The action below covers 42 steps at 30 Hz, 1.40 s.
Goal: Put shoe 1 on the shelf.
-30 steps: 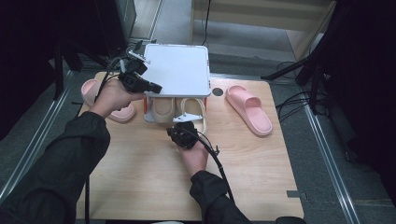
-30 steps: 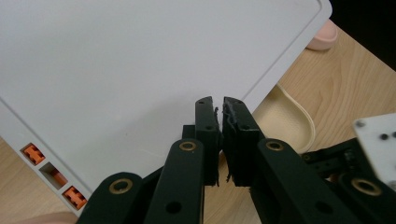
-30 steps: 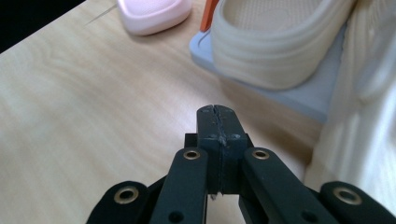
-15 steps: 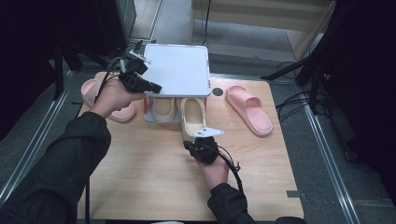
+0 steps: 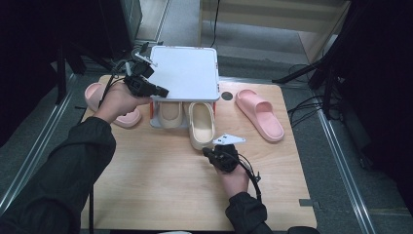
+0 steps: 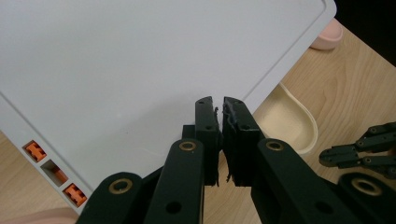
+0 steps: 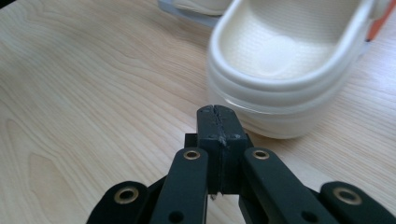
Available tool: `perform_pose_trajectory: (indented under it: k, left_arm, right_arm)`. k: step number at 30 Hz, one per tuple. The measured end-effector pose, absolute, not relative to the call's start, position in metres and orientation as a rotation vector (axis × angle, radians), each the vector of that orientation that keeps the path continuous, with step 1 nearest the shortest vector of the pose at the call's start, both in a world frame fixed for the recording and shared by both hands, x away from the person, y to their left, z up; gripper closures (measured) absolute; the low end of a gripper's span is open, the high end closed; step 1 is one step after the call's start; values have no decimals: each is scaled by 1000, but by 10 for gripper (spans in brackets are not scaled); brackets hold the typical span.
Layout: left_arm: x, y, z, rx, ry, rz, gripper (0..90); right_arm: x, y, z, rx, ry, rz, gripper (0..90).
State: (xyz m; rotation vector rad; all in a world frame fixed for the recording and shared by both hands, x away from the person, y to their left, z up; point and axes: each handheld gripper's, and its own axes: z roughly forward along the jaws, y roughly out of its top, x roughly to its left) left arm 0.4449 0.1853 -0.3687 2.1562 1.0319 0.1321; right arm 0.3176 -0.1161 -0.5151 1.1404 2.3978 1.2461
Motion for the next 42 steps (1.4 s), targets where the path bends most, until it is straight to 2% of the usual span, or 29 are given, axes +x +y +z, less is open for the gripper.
perform_pose_trajectory:
  k: [6,30,42]
  left_arm:
    - [445,185,-369,2157,1032,131,845]
    - [445,186,-369,2146,1033,127,846]
    - [445,190,-370,2123,1052,119,820]
  right_arm:
    - [332,-120,-519,1177,2406,1235,900]
    - [400,-88,-512,1216,2346,1203,900]
    - [405,-92,-514,1262,2341,1251,891]
